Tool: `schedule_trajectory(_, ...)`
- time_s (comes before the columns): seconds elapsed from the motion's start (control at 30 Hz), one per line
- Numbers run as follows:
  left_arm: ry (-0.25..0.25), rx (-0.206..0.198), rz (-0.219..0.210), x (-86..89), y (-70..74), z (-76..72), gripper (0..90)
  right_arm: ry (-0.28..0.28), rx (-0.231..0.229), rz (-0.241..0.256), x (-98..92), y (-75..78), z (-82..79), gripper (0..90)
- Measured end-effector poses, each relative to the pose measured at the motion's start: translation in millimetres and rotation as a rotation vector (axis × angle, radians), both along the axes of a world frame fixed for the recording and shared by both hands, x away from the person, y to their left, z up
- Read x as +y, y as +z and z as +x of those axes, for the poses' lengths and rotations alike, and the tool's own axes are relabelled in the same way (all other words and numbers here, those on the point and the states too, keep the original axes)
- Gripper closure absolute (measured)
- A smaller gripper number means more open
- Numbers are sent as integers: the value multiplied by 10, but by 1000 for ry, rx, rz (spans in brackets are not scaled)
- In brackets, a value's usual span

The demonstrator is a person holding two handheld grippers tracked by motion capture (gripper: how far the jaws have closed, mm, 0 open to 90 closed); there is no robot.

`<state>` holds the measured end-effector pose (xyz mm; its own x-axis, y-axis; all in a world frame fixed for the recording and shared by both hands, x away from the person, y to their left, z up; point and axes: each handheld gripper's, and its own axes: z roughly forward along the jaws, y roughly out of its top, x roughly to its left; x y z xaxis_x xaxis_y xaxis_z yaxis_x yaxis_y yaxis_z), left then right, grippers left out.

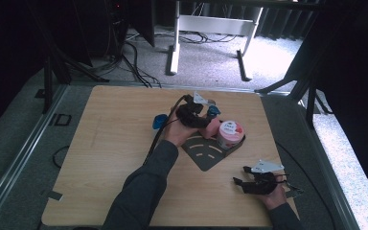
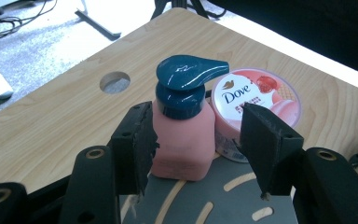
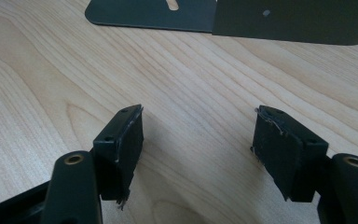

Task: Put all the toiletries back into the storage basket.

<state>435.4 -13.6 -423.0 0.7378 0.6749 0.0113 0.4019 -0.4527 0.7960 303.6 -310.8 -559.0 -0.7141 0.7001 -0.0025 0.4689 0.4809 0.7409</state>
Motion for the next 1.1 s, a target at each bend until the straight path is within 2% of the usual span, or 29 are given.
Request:
schedule_trajectory(0.53, -37, -8, 17, 157, 82, -70, 467, 0, 0, 0, 0, 0, 0, 330)
schedule_trajectory(0.83, -28, -20, 5, 347, 147, -69, 473, 0, 0, 0, 0, 0, 0, 330)
schedule_trajectory(1.1, 2, -26, 20, 530, 166, -65, 452, 1, 0, 0, 0, -1, 0, 330)
